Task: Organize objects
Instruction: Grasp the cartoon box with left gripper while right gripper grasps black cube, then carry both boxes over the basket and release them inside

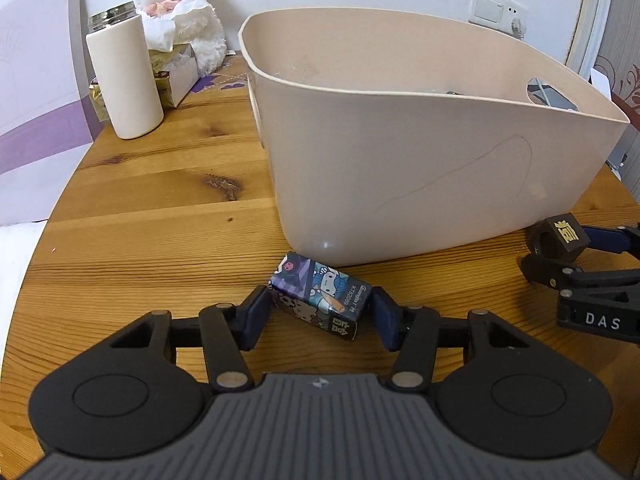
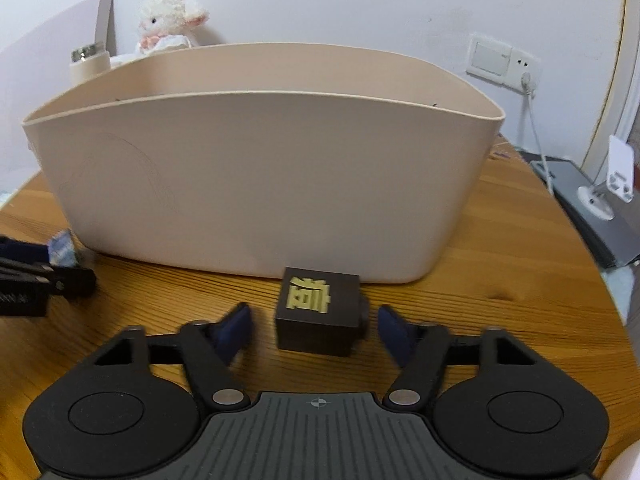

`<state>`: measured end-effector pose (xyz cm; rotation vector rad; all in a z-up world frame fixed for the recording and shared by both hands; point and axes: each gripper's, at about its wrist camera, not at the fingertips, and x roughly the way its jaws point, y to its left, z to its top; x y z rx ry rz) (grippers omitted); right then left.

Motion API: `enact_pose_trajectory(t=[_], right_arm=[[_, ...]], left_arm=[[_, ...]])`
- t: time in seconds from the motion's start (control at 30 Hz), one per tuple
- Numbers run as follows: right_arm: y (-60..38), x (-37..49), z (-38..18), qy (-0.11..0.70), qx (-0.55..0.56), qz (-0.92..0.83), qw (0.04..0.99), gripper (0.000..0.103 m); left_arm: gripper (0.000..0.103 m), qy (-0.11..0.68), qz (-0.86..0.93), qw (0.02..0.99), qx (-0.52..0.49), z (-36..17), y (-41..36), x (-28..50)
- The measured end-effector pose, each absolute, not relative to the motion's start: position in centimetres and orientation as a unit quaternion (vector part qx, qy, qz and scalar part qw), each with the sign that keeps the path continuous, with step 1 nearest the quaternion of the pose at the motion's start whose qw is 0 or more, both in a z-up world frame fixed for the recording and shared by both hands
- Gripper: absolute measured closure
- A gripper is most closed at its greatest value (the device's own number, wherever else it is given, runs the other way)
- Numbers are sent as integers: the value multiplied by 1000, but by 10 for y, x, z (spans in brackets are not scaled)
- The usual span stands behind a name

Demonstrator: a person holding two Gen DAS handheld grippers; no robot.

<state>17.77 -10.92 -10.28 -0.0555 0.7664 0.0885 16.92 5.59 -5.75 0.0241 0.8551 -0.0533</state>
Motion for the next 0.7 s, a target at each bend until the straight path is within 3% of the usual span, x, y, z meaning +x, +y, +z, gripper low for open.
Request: enact_pose_trajectory(t=[0.03, 0.37, 0.7], right_arm=[[-108, 177, -102, 374, -23, 44, 926, 62], [-103, 158, -90, 363, -32, 42, 930, 61], [-104, 123, -44, 298, -30, 40, 953, 62]], left_arm=[[47, 414, -26, 910, 13, -58, 56, 168], [47, 401, -27, 916, 10, -45, 56, 153], [47, 365, -39, 930, 3, -5, 53, 125]])
